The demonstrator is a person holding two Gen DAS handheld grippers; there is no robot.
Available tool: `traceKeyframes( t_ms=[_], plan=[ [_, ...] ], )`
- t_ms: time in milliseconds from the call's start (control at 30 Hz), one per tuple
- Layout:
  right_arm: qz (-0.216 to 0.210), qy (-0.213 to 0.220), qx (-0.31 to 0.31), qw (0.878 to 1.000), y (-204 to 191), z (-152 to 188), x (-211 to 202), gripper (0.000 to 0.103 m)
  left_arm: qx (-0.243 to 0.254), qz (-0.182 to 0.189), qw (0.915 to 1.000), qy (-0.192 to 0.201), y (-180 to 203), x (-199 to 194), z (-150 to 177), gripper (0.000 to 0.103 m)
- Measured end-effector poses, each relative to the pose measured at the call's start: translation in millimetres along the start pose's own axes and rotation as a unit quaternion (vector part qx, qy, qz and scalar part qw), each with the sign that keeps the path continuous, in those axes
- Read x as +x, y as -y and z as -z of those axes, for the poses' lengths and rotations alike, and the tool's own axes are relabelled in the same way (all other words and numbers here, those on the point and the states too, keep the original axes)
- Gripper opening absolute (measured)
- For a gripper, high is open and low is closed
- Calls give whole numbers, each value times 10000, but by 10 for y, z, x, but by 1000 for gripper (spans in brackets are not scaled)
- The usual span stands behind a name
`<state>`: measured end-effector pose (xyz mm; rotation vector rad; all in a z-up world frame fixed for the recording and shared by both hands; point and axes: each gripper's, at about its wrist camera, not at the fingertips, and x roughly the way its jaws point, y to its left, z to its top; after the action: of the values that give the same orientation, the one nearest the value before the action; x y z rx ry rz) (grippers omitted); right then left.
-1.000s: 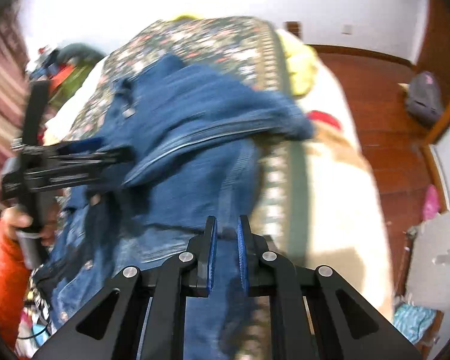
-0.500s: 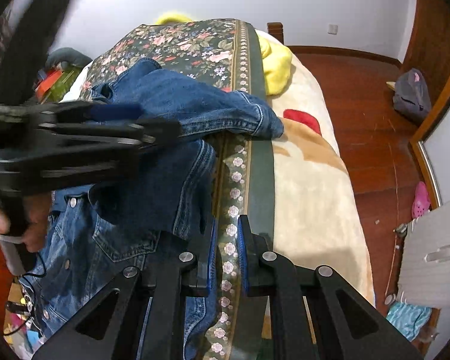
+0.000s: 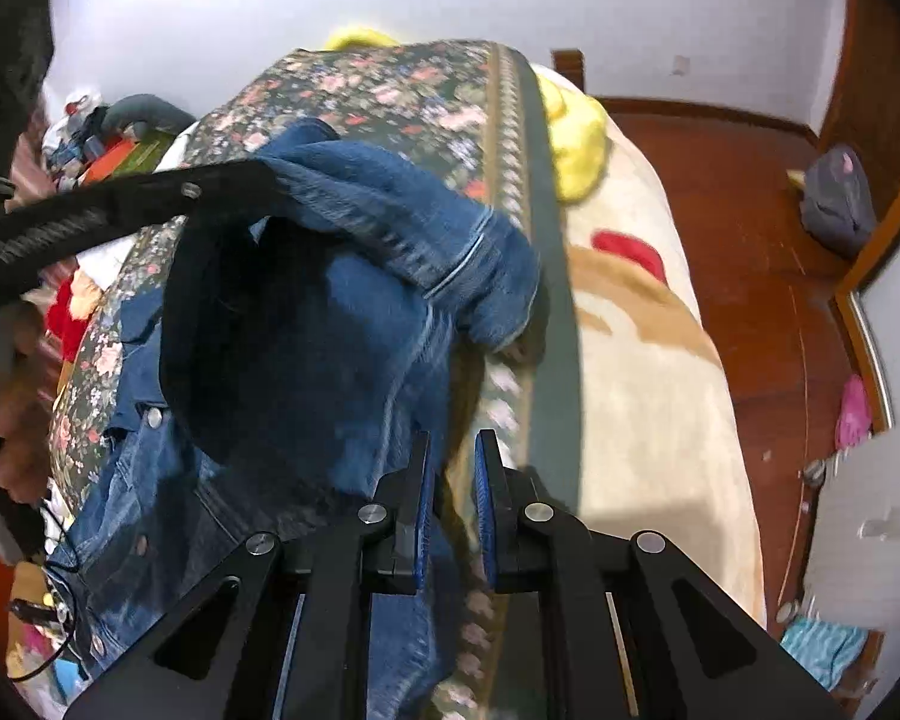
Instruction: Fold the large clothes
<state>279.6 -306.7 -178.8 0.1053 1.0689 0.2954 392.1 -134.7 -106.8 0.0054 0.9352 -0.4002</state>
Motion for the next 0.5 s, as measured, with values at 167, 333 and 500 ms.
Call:
traceKeyframes(
  t_ms=[167, 333, 500],
  plan=[
    [-19, 160, -459, 9988, -321, -147, 143, 10, -81, -393, 9985, 368, -405, -418, 190, 12],
    [1113, 21, -1171, 9869, -560, -110, 615, 10, -353, -706, 9969, -9, -899, -363, 652, 12],
    [1587, 119, -1355, 9779, -635, -17, 710, 9, -645, -673, 9944, -494, -1261, -141, 1154, 13]
  ],
)
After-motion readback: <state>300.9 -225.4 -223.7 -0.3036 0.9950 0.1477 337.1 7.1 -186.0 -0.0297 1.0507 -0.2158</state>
